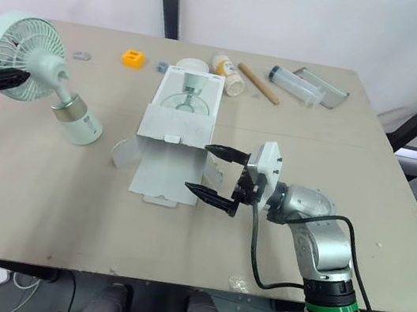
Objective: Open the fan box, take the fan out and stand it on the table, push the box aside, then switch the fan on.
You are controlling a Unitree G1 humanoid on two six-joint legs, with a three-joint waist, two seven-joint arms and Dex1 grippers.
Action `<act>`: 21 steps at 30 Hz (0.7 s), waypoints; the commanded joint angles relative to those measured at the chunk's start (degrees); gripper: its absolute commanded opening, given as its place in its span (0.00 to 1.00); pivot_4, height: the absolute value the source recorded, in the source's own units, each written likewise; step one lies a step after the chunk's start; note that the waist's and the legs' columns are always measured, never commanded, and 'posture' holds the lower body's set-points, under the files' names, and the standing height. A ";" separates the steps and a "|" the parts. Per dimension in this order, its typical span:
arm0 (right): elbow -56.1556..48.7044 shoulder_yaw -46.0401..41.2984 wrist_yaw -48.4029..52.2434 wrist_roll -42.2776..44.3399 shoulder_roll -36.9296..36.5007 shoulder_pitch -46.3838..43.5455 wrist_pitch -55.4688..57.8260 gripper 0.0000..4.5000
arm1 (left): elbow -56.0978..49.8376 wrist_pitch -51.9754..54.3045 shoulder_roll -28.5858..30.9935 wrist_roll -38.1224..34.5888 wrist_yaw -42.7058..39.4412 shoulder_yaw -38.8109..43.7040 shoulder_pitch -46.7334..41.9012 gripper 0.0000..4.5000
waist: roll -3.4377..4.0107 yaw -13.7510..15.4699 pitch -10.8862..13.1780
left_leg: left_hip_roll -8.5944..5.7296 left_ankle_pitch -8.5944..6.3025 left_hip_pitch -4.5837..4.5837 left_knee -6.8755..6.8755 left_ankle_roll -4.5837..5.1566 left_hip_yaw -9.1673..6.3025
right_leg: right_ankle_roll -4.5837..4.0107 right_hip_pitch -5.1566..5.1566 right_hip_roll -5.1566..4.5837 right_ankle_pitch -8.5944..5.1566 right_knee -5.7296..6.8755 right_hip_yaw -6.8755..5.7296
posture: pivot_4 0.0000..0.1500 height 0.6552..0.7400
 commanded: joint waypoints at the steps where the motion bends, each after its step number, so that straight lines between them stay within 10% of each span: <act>1: -2.12 -0.44 -0.38 0.13 -0.16 0.05 -0.88 1.00 | 0.34 -0.58 -2.70 0.01 1.36 1.57 -1.28 0.42 | 0.01 0.02 0.00 | 0.00 0.00 0.01 0.00 0.00 0.00 | 0.00 0.02 0.00 0.00 0.00 0.00 | 1.00 1.00; 21: -2.82 -0.88 -1.34 -0.27 -0.33 1.17 -1.29 1.00 | 12.01 -7.12 -10.23 4.08 1.02 1.26 -2.90 0.42 | 0.47 0.30 -0.31 | -0.02 0.07 0.46 0.10 0.04 -0.05 | 0.33 0.48 0.00 0.00 0.02 -0.05 | 1.00 1.00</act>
